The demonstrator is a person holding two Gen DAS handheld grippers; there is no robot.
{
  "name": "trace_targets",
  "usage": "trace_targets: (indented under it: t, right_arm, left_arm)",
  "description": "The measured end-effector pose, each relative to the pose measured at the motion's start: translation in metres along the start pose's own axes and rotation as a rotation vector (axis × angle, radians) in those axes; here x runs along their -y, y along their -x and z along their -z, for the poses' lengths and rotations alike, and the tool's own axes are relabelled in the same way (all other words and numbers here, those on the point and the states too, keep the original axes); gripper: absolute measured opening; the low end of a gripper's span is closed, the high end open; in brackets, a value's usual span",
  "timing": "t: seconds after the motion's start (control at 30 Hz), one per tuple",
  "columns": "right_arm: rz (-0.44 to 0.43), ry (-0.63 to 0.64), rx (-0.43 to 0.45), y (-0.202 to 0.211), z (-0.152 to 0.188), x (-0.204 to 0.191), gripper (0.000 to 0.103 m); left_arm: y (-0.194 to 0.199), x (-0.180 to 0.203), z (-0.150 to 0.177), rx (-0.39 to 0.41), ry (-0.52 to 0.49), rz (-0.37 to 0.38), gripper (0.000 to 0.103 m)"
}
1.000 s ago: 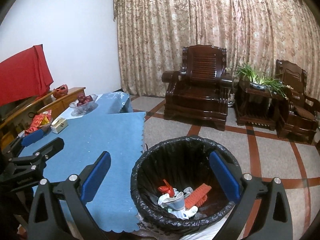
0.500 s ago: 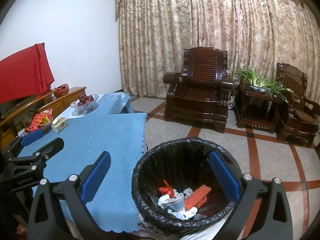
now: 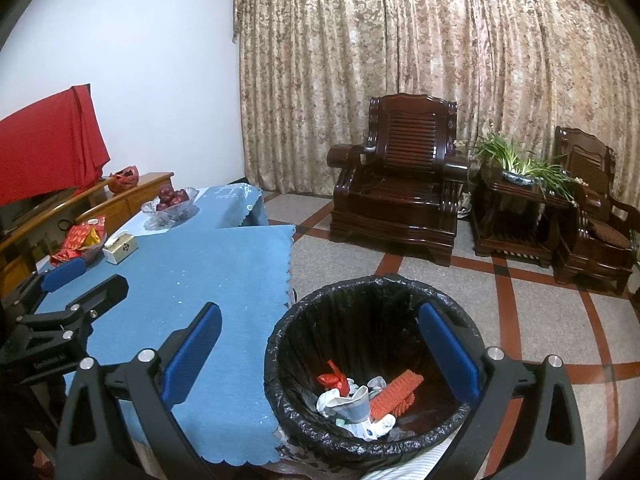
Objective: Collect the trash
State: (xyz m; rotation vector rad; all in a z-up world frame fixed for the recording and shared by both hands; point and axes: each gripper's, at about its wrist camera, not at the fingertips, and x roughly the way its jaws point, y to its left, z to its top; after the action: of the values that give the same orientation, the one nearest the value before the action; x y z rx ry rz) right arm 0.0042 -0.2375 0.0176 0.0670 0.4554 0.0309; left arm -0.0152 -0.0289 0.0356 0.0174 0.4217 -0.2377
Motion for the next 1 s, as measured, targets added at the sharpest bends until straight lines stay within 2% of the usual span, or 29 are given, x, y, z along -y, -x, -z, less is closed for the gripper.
trace_targets:
  t: [0.2, 1.0]
  right_arm:
    - [0.0, 0.0, -0.001, 0.0, 0.0, 0.0, 0.097]
    - [-0.001, -0.001, -0.005, 0.0, -0.001, -0.002, 0.097]
  left_arm:
    - [0.001, -0.01, 0.005, -0.004, 0.001, 0.001, 0.096]
    - [0.002, -0.01, 0.003, -0.006, 0.001, -0.001, 0.096]
